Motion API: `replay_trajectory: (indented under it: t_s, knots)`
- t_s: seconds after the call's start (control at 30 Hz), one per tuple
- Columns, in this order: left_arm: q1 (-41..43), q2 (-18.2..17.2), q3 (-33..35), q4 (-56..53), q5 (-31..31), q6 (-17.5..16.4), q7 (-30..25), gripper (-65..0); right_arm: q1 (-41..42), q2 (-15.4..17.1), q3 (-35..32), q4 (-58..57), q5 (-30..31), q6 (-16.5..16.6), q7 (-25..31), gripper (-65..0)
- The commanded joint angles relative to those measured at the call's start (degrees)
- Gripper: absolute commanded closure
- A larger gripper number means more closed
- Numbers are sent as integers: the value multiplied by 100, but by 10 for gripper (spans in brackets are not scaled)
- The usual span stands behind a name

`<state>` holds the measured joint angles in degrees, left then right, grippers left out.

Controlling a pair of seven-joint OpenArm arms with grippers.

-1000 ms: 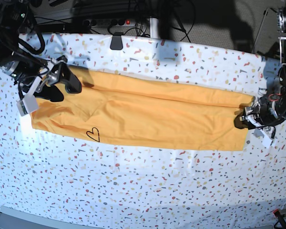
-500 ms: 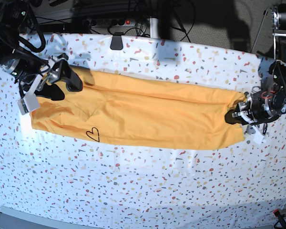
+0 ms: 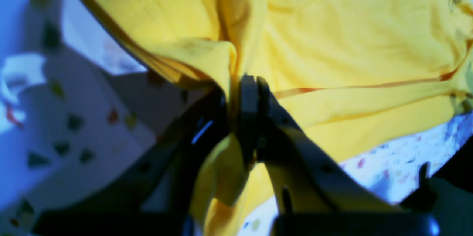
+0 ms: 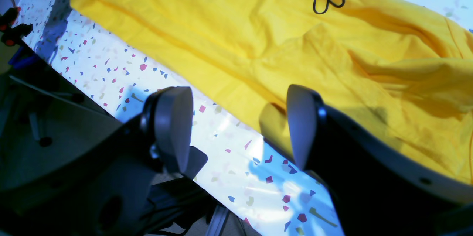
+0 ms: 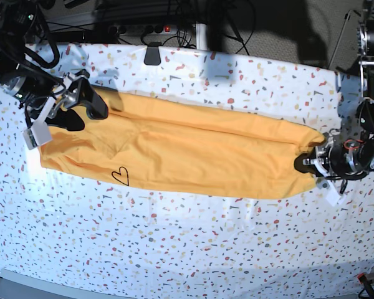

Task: Fold the T-shirt properly
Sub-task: 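Grasp the strip end with the left gripper, then fold the strip end with the left gripper toward the right gripper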

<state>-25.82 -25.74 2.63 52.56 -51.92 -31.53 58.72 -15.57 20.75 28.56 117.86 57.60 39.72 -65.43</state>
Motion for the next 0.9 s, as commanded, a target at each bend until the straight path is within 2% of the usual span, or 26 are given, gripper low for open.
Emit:
replay_trajectory:
  t_s: [0.0,0.13,0.37,0.7,0.87]
  knots:
    - [-192,-92,-35,79,-223,-22,-22,0,33,68,37,107,138,28,131,-394]
    - [-348,37,-35,79,-188,-22,20,0,35,66,35,105,136,28,140,-394]
    - [-577,437,-35,170,-332,-4,466,0,35,66,35,101,-72,28,188,-394]
    - [-542,1569,-35,892,-367,72,1266,0,35,66,35,81,-219,28,247,-394]
    - [-466,2168,-33,973,-232,125,1373,0,35,66,35,74,-240,28,260,-394]
